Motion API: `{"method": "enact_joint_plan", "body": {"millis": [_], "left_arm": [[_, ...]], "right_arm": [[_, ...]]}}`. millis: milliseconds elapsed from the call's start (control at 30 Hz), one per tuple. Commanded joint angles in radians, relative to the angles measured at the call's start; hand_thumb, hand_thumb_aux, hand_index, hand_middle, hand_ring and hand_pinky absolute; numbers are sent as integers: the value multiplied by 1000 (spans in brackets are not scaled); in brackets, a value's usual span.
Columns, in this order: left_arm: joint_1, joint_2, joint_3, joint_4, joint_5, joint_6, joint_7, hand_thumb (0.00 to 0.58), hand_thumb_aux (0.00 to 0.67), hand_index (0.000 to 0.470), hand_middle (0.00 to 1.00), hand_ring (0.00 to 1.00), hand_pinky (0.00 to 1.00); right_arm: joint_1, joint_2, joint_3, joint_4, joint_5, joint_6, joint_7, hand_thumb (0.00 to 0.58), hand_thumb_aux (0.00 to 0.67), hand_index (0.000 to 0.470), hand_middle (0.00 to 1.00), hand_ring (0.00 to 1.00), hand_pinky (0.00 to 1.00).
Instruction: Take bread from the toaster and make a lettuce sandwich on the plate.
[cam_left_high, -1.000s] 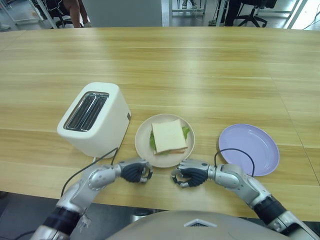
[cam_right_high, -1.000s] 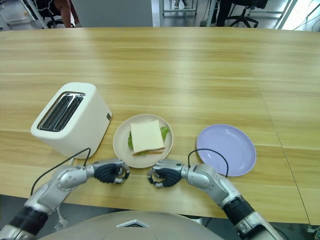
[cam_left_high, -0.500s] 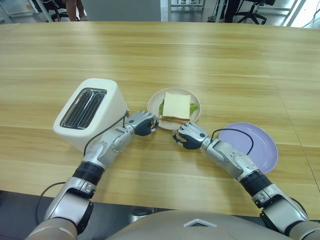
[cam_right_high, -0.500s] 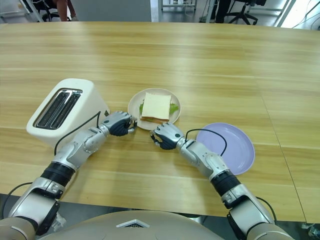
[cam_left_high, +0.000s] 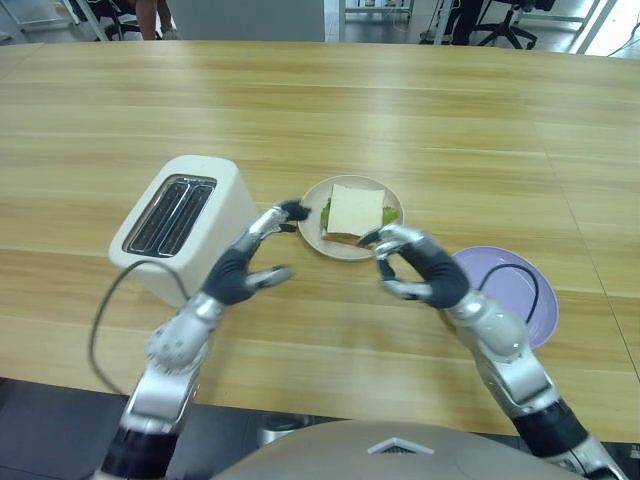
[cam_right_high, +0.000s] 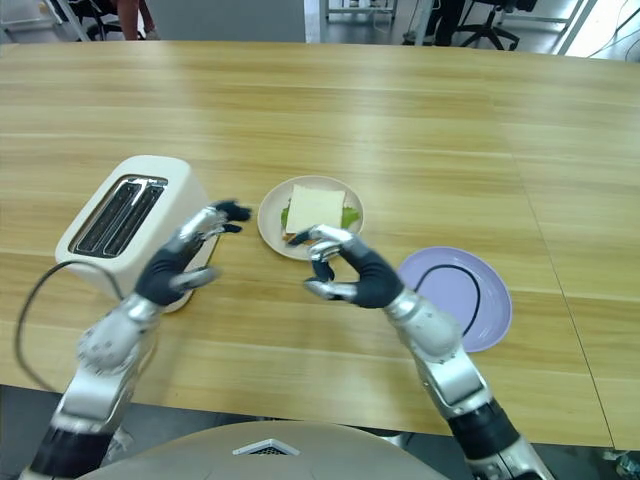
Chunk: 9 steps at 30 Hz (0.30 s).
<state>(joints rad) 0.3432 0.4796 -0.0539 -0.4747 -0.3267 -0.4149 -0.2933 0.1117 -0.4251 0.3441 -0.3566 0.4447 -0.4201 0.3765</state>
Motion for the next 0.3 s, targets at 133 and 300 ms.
{"method": "enact_joint_plan", "body": {"millis": [133,300], "left_arm": [[178,-44,89,-172,-242,-57,-95,0,0,0,0,0,0],[250,-104,90,-166,-235,-95,-144,0,0,0,0,0,0]], "right_arm": [[125,58,-96,-92,250,88,65,0,0,0,0,0,0],[188,104,-124,-115,296,120,105,0,0,0,0,0,0]]}}
